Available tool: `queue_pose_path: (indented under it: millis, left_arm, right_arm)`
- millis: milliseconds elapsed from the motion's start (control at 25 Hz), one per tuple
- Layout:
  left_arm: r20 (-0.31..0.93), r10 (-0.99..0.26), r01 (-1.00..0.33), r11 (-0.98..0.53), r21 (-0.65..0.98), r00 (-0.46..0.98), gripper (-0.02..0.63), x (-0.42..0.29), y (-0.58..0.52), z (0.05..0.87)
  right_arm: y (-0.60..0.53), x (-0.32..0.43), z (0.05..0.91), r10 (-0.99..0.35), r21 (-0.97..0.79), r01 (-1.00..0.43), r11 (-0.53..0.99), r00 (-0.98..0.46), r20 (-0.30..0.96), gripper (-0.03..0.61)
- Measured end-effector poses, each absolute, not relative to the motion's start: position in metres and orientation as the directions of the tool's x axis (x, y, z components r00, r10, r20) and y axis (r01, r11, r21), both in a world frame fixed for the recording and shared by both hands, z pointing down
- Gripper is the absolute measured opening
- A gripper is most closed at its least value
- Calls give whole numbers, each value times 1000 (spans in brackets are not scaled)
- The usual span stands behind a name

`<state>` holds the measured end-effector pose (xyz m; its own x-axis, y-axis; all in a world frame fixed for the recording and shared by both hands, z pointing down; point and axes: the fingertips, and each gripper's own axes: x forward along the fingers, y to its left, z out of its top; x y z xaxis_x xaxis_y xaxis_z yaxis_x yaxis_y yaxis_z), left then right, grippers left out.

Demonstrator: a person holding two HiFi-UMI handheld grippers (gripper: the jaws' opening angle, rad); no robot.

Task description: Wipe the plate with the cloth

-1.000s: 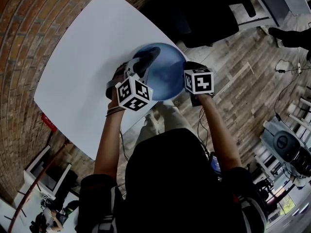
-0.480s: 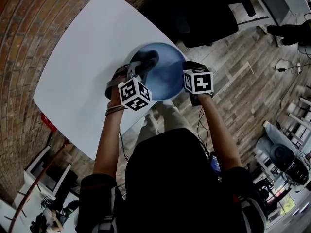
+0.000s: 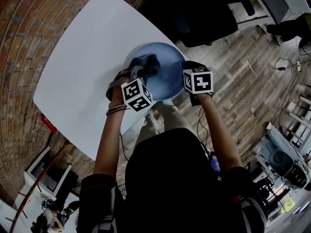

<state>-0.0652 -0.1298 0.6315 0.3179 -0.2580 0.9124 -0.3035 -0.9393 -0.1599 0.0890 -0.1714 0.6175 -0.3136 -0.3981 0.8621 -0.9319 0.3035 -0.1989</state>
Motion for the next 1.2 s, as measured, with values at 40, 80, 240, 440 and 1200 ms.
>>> queue_pose_path:
  millis: [40, 80, 240, 440, 1200]
  left_arm:
    - [915, -247, -299, -942, -150, 319, 61, -65, -128, 633]
    - [917, -239, -297, -944, -142, 320, 61, -64, -128, 633]
    - [921, -222, -293, -948, -127, 319, 61, -64, -128, 635]
    - [926, -202, -265, -957, -118, 319, 61, -63, -123, 636]
    - [922, -71, -87, -995, -41, 380, 62, -36, -80, 633]
  right_arm:
    - [-172, 89, 617, -399, -200, -932, 302, -314, 861, 34]
    - [-172, 90, 617, -399, -199, -933, 301, -313, 862, 34]
    - [-172, 90, 618, -397, -194, -934, 299, -307, 865, 34]
    - [-171, 90, 619, -398, -194, -936, 295, -305, 865, 34]
    - [-173, 86, 615, -400, -223, -944, 242, -306, 864, 32]
